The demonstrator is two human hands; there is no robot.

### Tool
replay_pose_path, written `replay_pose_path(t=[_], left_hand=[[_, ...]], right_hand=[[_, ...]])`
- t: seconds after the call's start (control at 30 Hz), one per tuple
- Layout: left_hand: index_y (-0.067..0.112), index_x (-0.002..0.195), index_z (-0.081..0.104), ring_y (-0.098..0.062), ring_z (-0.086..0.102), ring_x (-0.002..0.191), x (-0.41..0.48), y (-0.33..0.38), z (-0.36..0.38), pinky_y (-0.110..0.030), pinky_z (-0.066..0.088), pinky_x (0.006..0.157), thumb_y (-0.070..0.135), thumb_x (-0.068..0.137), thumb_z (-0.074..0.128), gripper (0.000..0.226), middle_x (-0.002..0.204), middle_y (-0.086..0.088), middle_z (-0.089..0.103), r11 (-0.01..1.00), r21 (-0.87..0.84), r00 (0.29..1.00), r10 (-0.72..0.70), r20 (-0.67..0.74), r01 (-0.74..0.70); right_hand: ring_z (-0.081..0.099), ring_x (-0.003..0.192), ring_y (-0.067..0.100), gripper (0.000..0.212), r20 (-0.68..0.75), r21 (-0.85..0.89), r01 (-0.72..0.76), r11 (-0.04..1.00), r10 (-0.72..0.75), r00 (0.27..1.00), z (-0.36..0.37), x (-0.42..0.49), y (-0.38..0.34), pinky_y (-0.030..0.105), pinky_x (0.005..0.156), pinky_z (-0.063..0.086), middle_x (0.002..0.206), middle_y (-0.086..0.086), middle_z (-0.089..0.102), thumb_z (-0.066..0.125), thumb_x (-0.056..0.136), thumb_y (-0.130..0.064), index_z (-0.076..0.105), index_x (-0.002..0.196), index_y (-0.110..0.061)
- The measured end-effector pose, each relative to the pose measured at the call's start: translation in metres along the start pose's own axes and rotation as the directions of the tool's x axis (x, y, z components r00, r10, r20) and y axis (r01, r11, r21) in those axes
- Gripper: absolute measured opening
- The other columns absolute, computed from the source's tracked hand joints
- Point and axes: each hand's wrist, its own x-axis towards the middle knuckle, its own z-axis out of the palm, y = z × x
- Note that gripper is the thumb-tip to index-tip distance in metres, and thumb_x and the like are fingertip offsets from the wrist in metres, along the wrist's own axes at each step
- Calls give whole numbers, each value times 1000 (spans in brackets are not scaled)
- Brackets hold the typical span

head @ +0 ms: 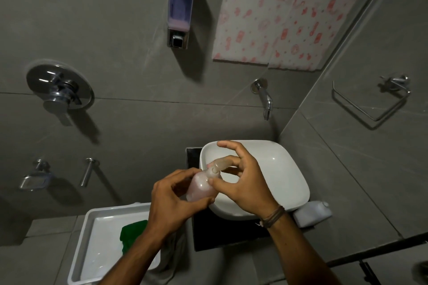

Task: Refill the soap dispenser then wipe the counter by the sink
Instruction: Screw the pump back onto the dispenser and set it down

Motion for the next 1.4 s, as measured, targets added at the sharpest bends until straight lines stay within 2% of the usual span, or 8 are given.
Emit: replay_pose_path(t=[0.1,0.2,0.3,0.63,0.83,0.97,1.1,1.4], left_hand=[[28,124,78,-14,77,109,0,1,1,-25,65,85,35,63,102,66,116,12,79,1000,-5,1000,-1,13,1],[28,124,78,-14,77,109,-1,1,2,-24,65,85,31,66,103,63,117,12,79,1000,-4,1000,12,16,-12],[31,125,77,-12,77,110,0,1,1,-21,63,85,34,66,102,64,117,15,79,1000,-21,1000,13,6,-13],[20,124,78,-21,78,109,-9,-22,6,-36,67,89,19,67,104,63,117,6,80,1000,-14,999,-14,44,15],[30,126,76,-20,77,112,-12,-20,3,-28,64,89,39,69,101,62,120,7,79,996,-84,997,-19,80,25],[29,126,77,-22,77,113,-12,-28,1,-29,64,91,21,67,105,66,121,5,78,997,-77,990,-15,139,26],[31,126,77,-20,77,112,-11,-29,4,-29,64,90,22,67,104,66,121,7,79,998,-67,988,0,152,11],[28,125,77,-17,77,111,-16,-34,7,-29,65,90,34,67,102,64,119,12,79,999,-41,993,-32,110,36]], right_hand=[[68,103,5,79,-34,-73,25,997,-27,999,1,2,-5,17,88,57,100,-22,71,89,64,-54,48,132,-48],[65,117,7,91,91,-18,13,1000,-12,996,-3,3,-3,22,95,58,118,-23,70,92,67,-42,42,142,-43],[71,110,10,80,31,16,30,999,-31,999,-4,0,-1,27,93,61,110,-21,75,91,70,-31,49,138,-41],[68,100,-8,56,-138,-1,12,1000,-12,990,15,-17,2,4,71,54,97,-46,65,94,61,-43,62,106,-56],[61,127,7,80,222,167,-86,982,48,974,-13,-21,0,15,90,56,137,-27,62,91,73,-31,52,140,-52],[64,126,8,64,349,148,-140,979,80,934,-33,-15,-4,22,95,57,131,-20,70,86,80,-14,64,135,-39],[70,114,9,51,311,74,-120,990,92,946,-34,-10,-1,22,90,60,117,-19,75,89,77,-11,73,123,-27],[73,102,5,47,57,109,-77,991,72,996,-5,-23,5,23,79,64,104,-30,75,93,58,-46,73,98,-58]])
